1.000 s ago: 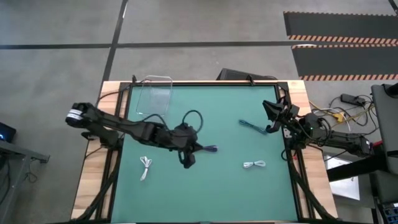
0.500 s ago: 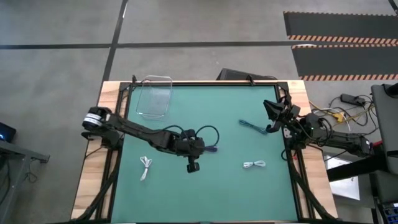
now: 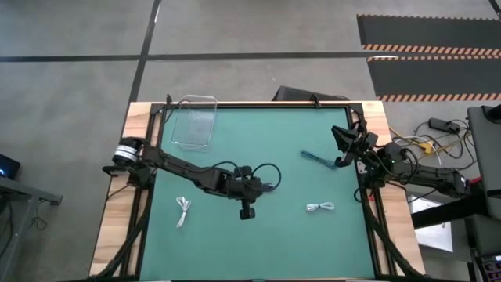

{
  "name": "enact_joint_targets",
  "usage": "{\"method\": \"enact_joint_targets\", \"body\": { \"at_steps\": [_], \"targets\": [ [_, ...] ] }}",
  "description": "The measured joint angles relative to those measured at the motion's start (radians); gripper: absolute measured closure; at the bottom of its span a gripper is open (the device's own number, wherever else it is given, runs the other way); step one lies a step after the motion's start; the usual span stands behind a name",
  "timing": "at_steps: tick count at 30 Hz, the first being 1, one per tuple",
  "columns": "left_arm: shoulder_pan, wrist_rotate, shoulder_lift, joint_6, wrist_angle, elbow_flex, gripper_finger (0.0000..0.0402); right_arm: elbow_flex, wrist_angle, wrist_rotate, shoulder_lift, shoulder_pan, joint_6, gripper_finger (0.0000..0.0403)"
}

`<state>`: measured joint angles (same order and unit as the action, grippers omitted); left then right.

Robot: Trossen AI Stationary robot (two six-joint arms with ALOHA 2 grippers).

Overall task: Pick and place USB-C Cables
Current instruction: Put the purple charger cable into the transparent bin

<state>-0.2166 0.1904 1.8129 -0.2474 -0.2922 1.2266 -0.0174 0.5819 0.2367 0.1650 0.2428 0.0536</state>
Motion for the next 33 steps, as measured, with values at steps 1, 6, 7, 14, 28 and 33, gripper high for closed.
{"method": "enact_joint_targets", "body": {
  "at_steps": [1, 6, 7, 14, 28, 33],
  "targets": [
    [0.003, -0.004, 0.002, 0.0, -0.001, 0.0, 0.0389, 0.0, 0.0, 0.0, 0.0, 0.0, 0.0, 0.0371],
    [0.008, -0.007, 0.004, -0.001, -0.001, -0.002, 0.034, 0.0, 0.0, 0.0, 0.0, 0.0, 0.0, 0.0371],
    [0.008, -0.005, 0.004, -0.001, 0.001, -0.002, 0.0325, 0.0, 0.0, 0.0, 0.0, 0.0, 0.0, 0.0371],
    [0.008, 0.038, 0.004, 0.001, 0.007, -0.014, 0.0231, 0.0, 0.0, 0.0, 0.0, 0.0, 0.0, 0.0371],
    [0.029, 0.088, 0.024, 0.002, 0.212, -0.138, 0.0201, 0.0, 0.0, -0.001, 0.0, 0.0, -0.001, 0.0371],
    [0.032, 0.115, 0.045, 0.03, 0.262, -0.158, 0.0201, 0.0, 0.0, 0.0, 0.0, 0.0, -0.001, 0.0371]
  ]
}}
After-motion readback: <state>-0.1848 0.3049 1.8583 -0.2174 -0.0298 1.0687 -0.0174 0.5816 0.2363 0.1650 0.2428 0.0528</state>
